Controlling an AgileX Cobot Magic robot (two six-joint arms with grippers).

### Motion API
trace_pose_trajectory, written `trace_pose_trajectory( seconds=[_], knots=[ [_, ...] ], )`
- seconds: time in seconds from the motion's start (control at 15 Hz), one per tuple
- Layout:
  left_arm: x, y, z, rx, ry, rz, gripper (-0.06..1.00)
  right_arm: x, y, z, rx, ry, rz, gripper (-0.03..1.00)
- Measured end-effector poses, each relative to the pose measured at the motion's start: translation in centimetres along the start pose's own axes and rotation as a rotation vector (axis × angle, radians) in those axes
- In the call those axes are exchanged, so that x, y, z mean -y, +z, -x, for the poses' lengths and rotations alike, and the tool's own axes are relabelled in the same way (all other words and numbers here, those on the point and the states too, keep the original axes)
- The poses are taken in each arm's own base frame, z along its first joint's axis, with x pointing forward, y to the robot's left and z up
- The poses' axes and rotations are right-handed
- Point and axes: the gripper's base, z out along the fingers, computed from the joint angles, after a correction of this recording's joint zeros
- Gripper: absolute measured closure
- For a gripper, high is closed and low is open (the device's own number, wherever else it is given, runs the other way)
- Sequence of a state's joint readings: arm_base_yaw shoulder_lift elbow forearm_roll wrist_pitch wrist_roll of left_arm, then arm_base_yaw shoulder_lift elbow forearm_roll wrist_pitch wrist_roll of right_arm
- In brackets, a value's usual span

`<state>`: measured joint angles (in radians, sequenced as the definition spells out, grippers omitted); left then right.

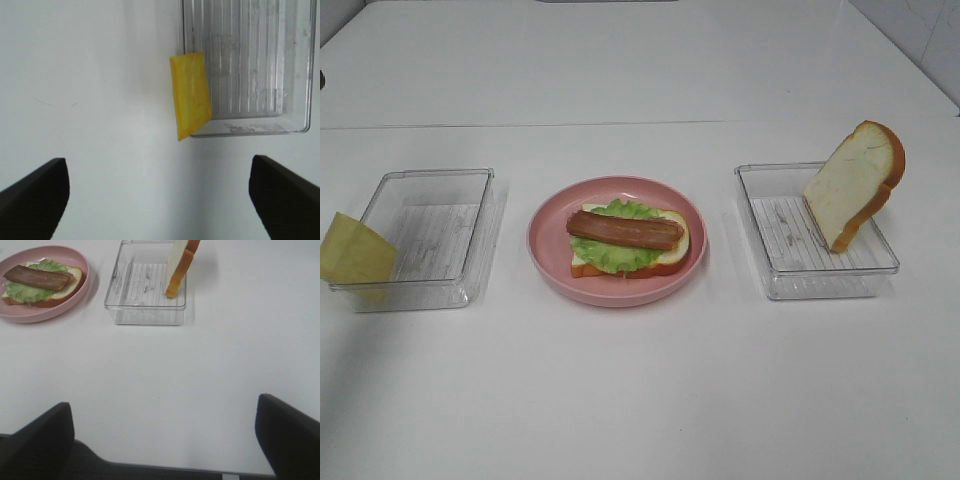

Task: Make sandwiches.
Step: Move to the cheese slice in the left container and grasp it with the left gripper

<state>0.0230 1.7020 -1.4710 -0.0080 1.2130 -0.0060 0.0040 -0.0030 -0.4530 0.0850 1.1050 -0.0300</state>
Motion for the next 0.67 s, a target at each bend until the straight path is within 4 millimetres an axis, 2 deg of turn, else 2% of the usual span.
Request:
trace_pose_trajectory(
  seconds=[0.27,0.67],
  knots=[
    [0.0,3.3,-2.1,-0.115,0.020,-0.007,0.06,0.0,0.0,0.0,0.000,0.000,0.000,0.03],
    [0.1,10.0,-0.5,-0.120,0.035,-0.017,0.06,0.0,0.0,0.0,0.000,0.000,0.000,0.03]
  ],
)
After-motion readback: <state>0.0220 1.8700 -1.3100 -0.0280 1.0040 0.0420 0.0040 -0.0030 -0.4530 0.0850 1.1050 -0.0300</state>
